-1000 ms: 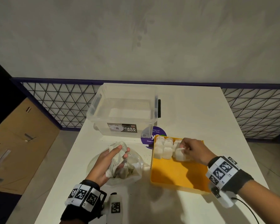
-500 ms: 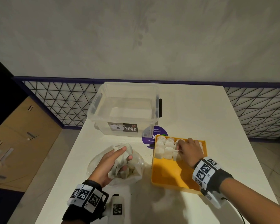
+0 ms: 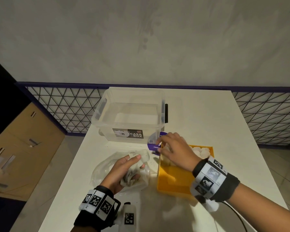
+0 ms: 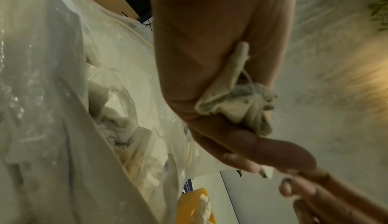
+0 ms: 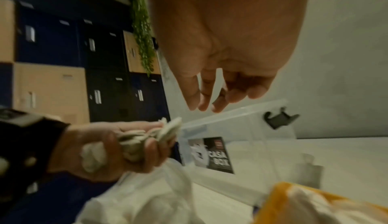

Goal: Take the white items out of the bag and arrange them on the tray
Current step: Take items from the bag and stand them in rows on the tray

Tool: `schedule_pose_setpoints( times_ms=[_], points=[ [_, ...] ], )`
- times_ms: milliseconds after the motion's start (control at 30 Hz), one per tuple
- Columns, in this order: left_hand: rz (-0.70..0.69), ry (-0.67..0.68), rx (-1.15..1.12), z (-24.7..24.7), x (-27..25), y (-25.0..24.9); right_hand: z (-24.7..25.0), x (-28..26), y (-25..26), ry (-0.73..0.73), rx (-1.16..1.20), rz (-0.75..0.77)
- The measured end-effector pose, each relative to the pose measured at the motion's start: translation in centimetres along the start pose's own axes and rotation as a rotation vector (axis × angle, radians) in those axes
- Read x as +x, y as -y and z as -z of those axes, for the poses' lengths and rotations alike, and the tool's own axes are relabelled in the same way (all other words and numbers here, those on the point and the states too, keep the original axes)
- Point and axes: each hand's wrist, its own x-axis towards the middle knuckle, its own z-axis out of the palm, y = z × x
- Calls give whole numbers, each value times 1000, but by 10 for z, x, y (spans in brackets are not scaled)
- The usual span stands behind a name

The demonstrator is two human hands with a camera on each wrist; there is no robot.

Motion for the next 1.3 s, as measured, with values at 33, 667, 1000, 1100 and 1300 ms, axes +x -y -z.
schedule_pose_setpoints(
  times_ms=[33,667,1000,1100,1300],
  points=[
    [-9,14,7,-3,-1,-1,-2,1,10,25,76,30],
    [-79,-22,-12,-6,-4,2,-20,2,14,204,385,-21],
    [-53,-3,-20,-3,-6,0,-21,10,16,115,393,-3],
    [-62,-35,-63,3,-5,-1,-18,10,17,148,496,-31],
    [-66,-62,-140,14,-5,-2,-3,5,5,86,450,-57]
  ],
)
